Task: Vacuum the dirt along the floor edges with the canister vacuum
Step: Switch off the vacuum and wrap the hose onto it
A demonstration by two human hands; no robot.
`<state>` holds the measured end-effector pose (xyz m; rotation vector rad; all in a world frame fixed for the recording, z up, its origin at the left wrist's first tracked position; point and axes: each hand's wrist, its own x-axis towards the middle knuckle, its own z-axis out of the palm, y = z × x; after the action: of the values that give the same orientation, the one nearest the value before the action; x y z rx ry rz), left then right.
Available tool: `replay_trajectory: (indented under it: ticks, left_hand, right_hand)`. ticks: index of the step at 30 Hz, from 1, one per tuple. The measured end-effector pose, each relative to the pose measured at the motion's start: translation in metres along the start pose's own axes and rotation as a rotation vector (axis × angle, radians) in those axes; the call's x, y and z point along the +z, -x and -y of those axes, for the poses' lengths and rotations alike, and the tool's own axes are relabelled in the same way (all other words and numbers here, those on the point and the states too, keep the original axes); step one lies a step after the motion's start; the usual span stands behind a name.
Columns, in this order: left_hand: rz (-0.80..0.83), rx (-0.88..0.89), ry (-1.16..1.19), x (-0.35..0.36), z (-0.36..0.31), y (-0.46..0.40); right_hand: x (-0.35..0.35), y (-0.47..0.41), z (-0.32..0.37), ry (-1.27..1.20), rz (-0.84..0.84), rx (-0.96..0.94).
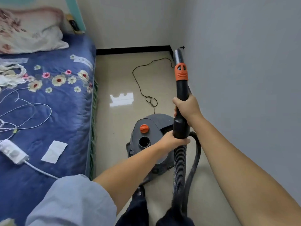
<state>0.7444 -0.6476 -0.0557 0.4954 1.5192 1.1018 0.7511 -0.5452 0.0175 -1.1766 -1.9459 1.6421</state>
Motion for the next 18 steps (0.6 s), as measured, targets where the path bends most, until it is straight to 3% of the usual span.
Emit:
replay_trajectory:
  ticks: [6, 7, 10, 11, 15, 18]
  left_hand:
    - [0.212, -0.124, -0.213, -0.064, 0.040, -0.049]
    - [0.157, -0.144, -0.239, -0.085, 0.050, -0.060]
    - [-0.304, -0.142, -0.419, -0.143, 0.079, -0.093]
    - [-0.379, -0.144, -0.541, -0.155, 0.087, -0.103]
    - [-0.281, -0.144, -0.955, -0.156, 0.109, -0.130]
    - [-0.381, -0.055, -1.193, -0.149, 0.113, -0.141]
  right_hand:
    - [0.015, -0.043, -0.058, 0.002, -0.033, 0.137]
    - [0.014, -0.048, -0.068, 0.007, -0.040, 0.157]
    - [0.011, -0.056, -0.099, -0.020, -0.087, 0.265]
    - [0.011, -0.057, -0.108, -0.046, -0.110, 0.304]
    - [0.013, -0.060, -0.136, -0.061, -0.135, 0.387]
    - [0.018, -0.065, -0.143, -0.061, -0.138, 0.402]
